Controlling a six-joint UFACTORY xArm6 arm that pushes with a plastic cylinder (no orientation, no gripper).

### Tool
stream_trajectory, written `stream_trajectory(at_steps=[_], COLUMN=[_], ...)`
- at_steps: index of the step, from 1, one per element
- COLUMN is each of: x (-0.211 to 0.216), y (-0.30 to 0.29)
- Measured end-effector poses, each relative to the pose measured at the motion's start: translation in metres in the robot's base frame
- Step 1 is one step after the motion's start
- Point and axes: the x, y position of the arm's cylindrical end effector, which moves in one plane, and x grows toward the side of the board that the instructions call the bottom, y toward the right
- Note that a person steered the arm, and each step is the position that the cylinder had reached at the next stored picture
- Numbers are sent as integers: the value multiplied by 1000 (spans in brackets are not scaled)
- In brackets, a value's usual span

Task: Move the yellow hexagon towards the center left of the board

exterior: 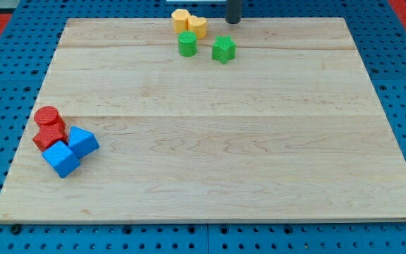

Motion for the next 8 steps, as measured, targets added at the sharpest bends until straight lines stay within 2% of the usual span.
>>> stream_trajectory(at_steps=[3, 4, 5, 6, 7, 8], x=[0, 21, 38, 0, 21, 81], y=[-140, -201, -222, -221, -247, -250])
